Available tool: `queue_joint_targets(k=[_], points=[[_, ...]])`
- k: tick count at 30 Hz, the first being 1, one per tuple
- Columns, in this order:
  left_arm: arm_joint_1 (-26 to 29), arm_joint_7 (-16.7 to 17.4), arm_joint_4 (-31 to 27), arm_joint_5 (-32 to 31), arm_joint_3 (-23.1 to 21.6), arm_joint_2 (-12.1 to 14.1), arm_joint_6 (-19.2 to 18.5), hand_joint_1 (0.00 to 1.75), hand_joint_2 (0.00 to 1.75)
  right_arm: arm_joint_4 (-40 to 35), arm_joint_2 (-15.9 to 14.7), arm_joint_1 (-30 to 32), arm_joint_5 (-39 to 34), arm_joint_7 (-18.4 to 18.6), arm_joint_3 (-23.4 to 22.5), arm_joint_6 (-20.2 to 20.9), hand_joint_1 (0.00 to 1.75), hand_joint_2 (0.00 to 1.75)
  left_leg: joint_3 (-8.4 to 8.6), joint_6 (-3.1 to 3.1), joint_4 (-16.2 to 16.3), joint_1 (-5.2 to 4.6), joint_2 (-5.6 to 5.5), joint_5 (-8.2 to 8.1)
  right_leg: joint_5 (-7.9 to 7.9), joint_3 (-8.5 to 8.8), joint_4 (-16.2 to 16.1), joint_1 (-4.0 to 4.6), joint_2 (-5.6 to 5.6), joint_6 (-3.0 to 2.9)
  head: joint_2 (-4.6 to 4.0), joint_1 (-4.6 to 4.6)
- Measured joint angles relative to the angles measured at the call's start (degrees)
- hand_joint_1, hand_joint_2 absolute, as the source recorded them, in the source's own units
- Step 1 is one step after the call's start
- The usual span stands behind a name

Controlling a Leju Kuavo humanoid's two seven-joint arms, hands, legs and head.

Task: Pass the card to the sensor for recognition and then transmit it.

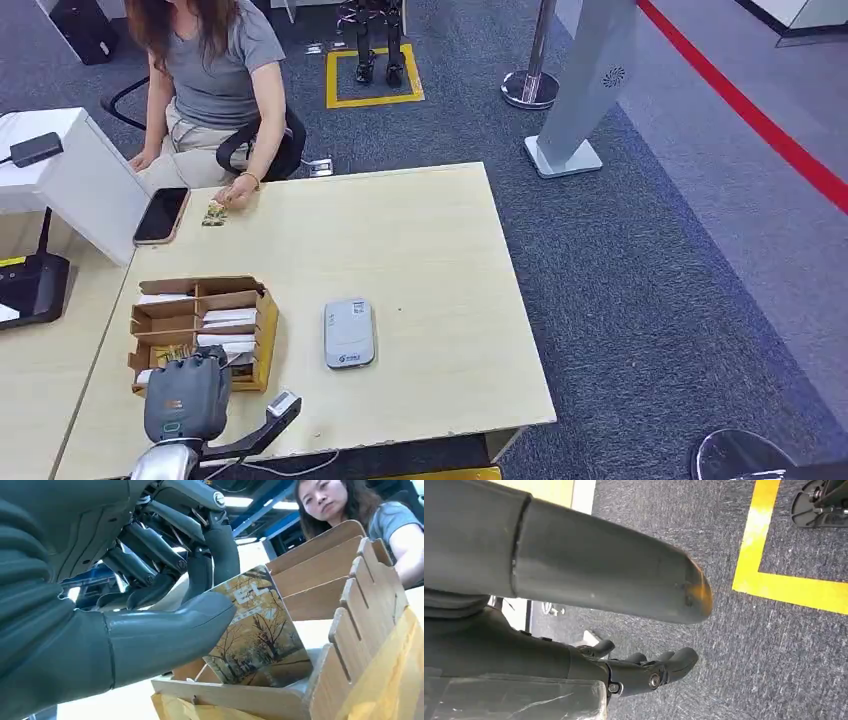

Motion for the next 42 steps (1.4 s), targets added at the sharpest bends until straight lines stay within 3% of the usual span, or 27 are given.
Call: queue_joint_targets(k=[16,25,31,34,37,42], points=[[-1.97,-2.75,-0.61,0.00,1.40,-1.09,1.23,1.75,1.75,-0.02,-0.07,-0.08,0.04,-1.07,0.00,-0.20,0.00,0.00,0.01,0.01,0.01,0.01,-0.01,0.01,0.01,-0.01,0.00,0.00,-0.02,0.00,0.00,0.02],[-11.01,-1.88,-9.34,-0.07,0.15,0.74,2.12,1.75,1.75,-0.02,-0.13,-0.23,-0.13,-1.44,0.00,0.00,0.00,0.00,0.01,-0.05,0.01,0.01,-0.01,0.07,0.08,-0.01,0.02,0.00,-0.01,-0.04,0.00,0.00],[-14.65,-6.21,-15.70,-0.07,-0.57,0.12,4.00,1.75,1.75,-0.02,-0.15,-0.25,-0.46,-1.44,-0.07,-0.09,0.00,0.00,0.00,-0.05,0.02,0.00,-0.01,0.06,0.08,-0.03,0.02,0.00,0.00,-0.04,0.00,0.00],[-17.90,-7.76,-17.22,0.72,-0.54,-1.49,2.20,1.75,1.75,-0.02,-0.15,-0.46,0.46,-2.03,-0.04,0.09,0.00,0.00,-0.01,-0.05,0.02,0.00,-0.02,0.06,0.08,-0.02,0.01,0.00,-0.02,-0.03,0.00,0.02],[-24.08,-8.42,-14.09,1.11,1.69,-1.86,-2.32,1.75,1.75,-0.02,-0.17,-1.64,2.98,-1.68,0.44,1.60,0.00,0.00,-0.01,-0.09,0.02,0.00,0.01,0.20,0.20,-0.04,0.02,0.00,0.01,-0.04,0.00,0.02],[-33.61,-11.26,0.10,0.44,5.79,-0.96,-1.68,1.75,1.75,0.00,-0.17,-3.98,5.75,0.31,2.16,3.19,0.00,0.00,-0.03,-0.19,0.01,0.05,-0.01,0.46,0.40,-0.13,0.08,0.01,-0.01,-0.21,0.00,0.04]])
